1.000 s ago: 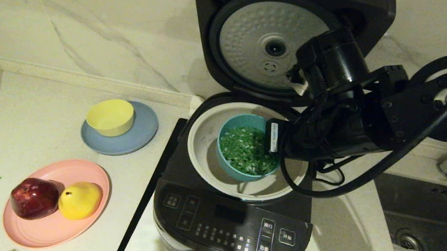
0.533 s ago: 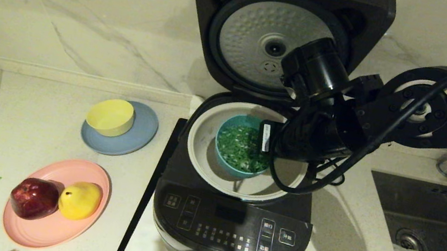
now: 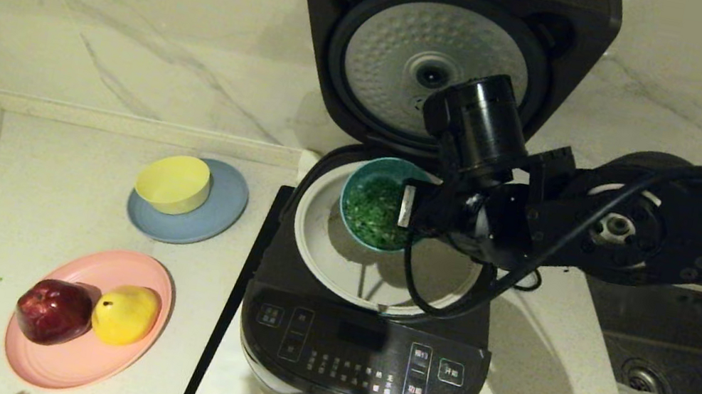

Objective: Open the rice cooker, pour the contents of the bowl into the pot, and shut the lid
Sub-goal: Pour the water from the bowl into the rice cooker

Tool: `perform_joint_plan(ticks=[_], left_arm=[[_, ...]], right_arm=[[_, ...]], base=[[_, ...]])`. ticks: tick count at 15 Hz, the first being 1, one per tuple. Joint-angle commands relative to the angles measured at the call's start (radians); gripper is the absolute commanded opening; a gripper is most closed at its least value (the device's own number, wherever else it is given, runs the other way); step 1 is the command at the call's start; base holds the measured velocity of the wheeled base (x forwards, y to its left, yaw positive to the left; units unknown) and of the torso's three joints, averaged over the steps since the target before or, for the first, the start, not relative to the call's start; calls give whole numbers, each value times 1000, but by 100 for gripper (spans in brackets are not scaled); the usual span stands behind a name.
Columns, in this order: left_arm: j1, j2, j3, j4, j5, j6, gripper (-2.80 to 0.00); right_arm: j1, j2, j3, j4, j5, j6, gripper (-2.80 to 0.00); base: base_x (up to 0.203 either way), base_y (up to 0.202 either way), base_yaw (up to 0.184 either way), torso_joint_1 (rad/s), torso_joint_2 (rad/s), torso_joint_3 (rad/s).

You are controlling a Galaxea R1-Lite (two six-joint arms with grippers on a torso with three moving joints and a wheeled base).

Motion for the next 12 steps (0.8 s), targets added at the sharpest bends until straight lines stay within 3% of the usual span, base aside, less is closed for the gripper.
perform_joint_plan(ticks=[1, 6, 12], left_arm=[[0, -1, 0, 0, 0, 0, -280], [0, -1, 0, 0, 0, 0, -280], [0, -1, 0, 0, 0, 0, -280]], right_arm=[[8, -11, 79, -139, -58, -35, -280], [33, -48, 287, -561, -154, -180, -280], [45, -63, 530, -1109, -192, -422, -280]], base=[[0, 0, 0, 0, 0, 0], [0, 0, 0, 0, 0, 0], [0, 0, 0, 0, 0, 0]])
